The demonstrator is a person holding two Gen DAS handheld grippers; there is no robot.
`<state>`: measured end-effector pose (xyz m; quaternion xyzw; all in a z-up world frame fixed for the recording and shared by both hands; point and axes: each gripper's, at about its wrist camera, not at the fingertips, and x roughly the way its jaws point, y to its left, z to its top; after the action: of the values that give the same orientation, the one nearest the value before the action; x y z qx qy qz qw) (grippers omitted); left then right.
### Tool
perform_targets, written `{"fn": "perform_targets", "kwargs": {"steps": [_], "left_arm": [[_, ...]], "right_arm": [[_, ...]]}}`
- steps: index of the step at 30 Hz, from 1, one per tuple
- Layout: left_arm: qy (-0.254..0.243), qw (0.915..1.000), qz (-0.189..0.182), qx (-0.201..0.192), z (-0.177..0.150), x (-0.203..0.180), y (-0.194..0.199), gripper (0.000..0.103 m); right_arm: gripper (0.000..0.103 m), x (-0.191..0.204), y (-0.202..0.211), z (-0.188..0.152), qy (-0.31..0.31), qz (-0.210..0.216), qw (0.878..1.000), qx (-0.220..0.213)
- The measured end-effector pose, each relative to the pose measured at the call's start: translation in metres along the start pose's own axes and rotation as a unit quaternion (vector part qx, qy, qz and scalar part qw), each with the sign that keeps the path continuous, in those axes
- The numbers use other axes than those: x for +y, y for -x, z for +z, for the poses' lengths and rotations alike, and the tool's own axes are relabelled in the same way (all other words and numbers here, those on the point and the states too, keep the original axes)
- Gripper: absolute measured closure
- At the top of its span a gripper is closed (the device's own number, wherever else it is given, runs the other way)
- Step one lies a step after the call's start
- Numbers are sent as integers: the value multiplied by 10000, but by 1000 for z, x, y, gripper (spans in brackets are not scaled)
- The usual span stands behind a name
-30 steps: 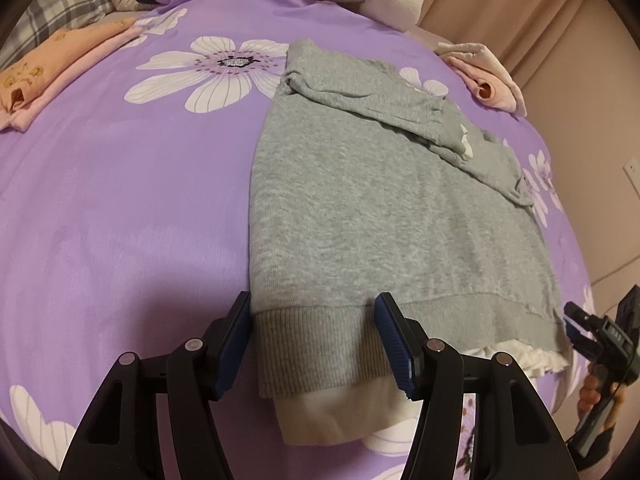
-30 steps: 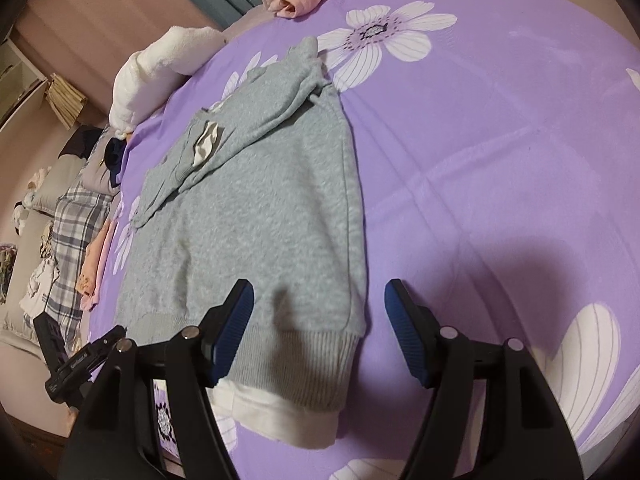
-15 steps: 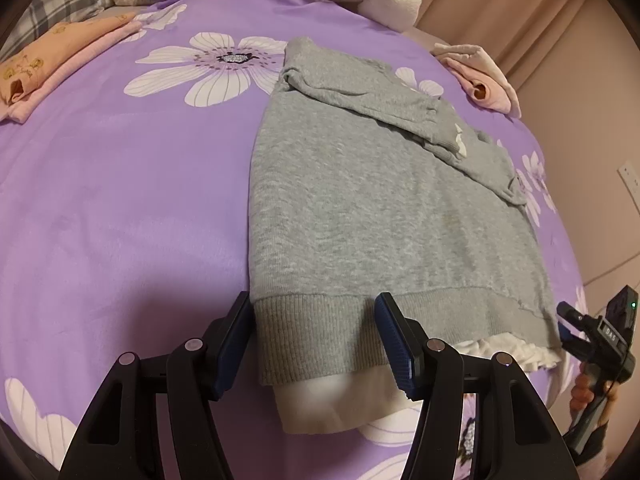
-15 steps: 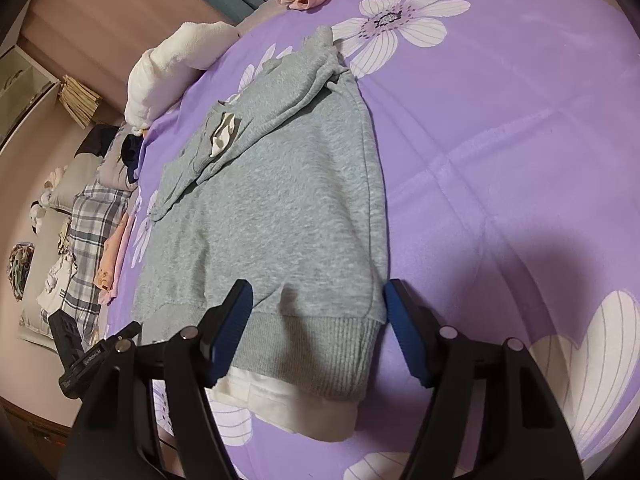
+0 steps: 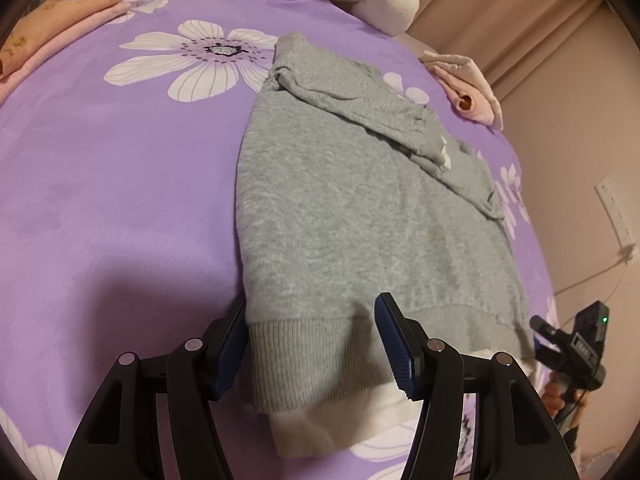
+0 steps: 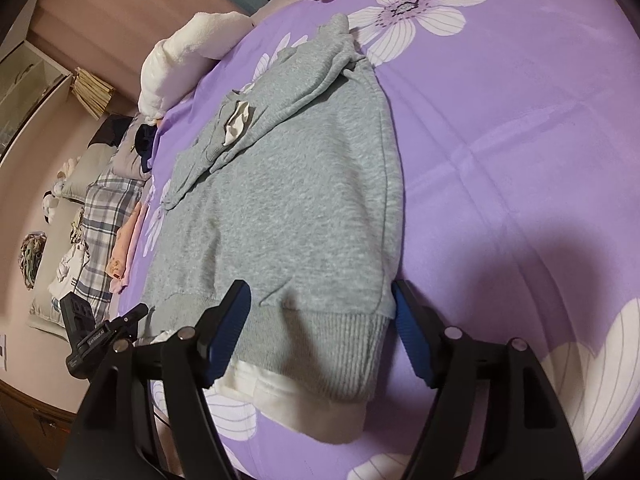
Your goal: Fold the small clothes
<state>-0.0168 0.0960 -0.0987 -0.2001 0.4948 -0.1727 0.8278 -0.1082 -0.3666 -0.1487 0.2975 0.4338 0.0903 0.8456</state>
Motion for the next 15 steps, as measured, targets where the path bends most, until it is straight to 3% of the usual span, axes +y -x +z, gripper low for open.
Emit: {"fn": "perform_targets", "kwargs": {"steps": [15], "left_arm": [[183,9995,-245,-28,18,-1,-14,43]], "right_arm": [[29,3,-16,15,-175,228,9993,-218]]}}
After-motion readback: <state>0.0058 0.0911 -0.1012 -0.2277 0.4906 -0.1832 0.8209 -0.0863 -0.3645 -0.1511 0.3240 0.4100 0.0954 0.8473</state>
